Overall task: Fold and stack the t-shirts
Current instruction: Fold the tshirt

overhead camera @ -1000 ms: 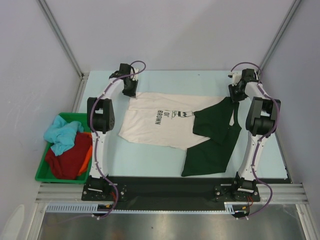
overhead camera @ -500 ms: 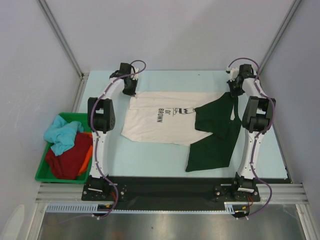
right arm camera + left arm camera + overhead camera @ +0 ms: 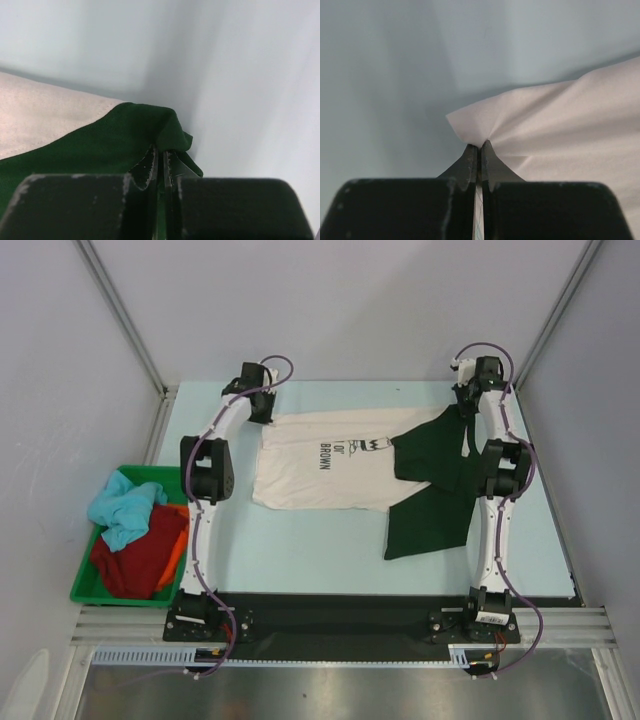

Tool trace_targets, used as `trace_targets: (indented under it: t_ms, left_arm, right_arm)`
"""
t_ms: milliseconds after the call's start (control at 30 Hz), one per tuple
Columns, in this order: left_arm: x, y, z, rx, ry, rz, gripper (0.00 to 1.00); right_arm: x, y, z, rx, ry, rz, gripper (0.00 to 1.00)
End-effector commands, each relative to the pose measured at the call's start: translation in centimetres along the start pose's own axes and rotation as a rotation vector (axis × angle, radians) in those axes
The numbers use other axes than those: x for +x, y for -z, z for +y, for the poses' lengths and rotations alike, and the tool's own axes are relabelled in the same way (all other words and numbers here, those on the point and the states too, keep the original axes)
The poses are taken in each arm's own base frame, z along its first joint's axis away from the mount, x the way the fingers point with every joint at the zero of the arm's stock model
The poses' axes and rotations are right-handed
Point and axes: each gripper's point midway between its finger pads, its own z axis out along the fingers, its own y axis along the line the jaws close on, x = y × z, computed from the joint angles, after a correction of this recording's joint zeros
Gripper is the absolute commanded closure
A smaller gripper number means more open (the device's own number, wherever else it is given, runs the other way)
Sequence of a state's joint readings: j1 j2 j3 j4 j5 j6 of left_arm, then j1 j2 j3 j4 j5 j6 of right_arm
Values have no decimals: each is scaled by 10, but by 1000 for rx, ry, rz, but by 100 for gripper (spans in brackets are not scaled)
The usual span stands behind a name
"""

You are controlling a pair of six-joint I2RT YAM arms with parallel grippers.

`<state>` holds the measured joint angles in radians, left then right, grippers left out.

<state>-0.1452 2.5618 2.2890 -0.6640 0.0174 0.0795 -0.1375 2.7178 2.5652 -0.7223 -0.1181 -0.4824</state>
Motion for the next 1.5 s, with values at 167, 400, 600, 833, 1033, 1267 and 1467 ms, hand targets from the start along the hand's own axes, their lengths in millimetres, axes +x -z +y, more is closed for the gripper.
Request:
trace_targets:
  t_ms: [167,400,600,833,1033,1267,1467]
  left_arm:
    - [-43,17,59,-265,-23,-128,54]
    - [-107,114,27,-287,-32,-308,33]
    - [-51,161,7,-240,-74,-214,32]
    - [57,188,-16,-81,-122,-99,34]
    - [125,201,-28,72,-39,-4,34]
    - [161,194,-38,310,152,106,35]
    - [180,178,-53,446,183,197,38]
  right_arm:
    - [-10,0,-31,153,-30,-47,72]
    - [-76,84,-62,270,-66,-198,34]
    - [-68,172,-47,238,-51,-255,32]
    - [47,225,36,-146,-117,-39,35]
    - [134,270,101,-442,-149,141,37]
    - [179,298,125,-498,-66,220,37]
    - [192,306,132,-519,-50,241,37]
